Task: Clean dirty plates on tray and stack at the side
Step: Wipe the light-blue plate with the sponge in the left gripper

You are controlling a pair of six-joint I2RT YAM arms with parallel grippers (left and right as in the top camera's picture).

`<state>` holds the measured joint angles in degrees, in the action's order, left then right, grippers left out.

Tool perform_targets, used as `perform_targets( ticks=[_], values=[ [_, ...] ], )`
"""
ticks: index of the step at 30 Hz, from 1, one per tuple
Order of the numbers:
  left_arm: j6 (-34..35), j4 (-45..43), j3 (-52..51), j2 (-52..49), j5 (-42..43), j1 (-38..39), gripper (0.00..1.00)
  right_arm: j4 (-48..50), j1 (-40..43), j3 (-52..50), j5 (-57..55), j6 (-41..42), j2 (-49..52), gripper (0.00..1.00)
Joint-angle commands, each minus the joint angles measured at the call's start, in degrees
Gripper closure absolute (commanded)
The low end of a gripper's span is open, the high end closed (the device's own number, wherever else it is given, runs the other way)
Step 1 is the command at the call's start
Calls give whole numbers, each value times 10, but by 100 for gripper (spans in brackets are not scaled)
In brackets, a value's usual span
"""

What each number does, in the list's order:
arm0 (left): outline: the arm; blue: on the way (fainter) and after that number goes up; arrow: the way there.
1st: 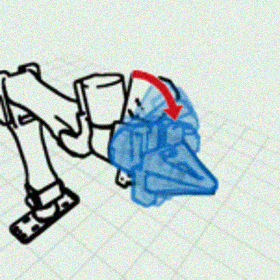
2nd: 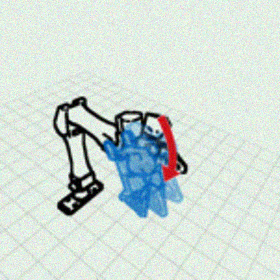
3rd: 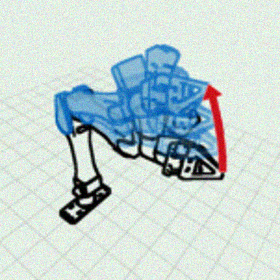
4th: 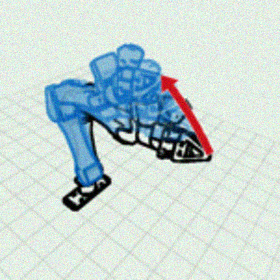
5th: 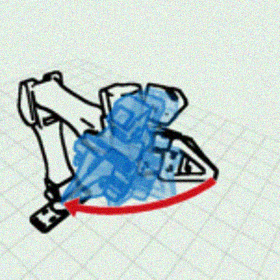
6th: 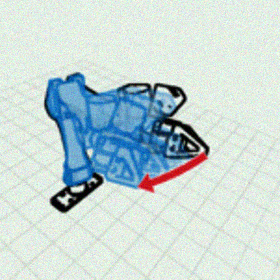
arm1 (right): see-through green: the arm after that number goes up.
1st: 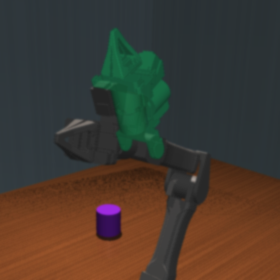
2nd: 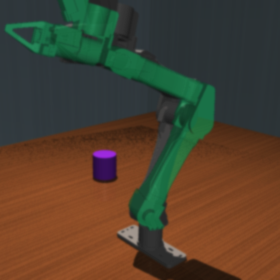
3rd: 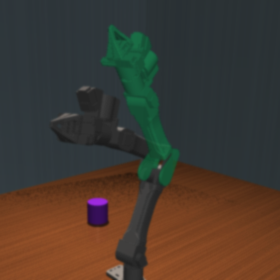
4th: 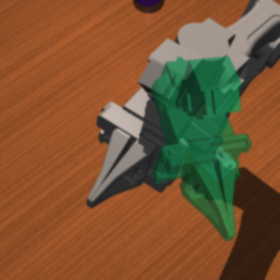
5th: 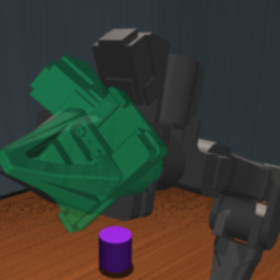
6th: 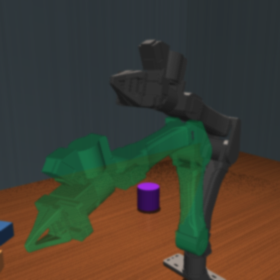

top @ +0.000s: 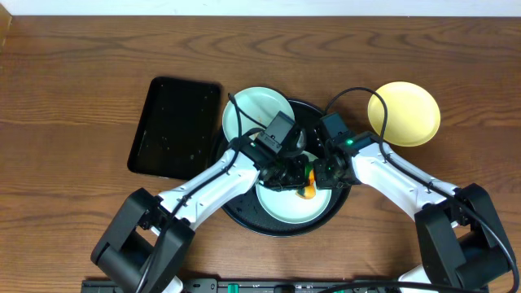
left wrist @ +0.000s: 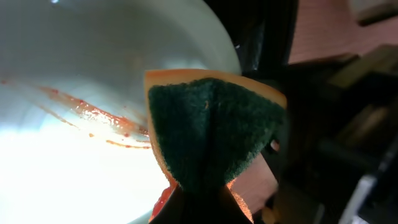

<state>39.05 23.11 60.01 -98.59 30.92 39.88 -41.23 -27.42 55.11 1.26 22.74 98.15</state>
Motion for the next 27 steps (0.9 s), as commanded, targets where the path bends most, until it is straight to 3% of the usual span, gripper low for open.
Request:
perform_targets(
  ticks=[1,6,17,27],
  values=[
    [33,-9,-12,-3,-6,2,92,-4,6,3,-40,-3,-5,99],
    [37,-28,-14,-3,-7,17,92,-4,6,3,-40,-3,-5,99],
    [118,-48,-15,-22,-37,38,92,-9,6,3,-40,-3,-5,99],
    [121,-62,-15,-66,-39,38,92,-10,5,3,-40,-3,-5,99]
  ],
)
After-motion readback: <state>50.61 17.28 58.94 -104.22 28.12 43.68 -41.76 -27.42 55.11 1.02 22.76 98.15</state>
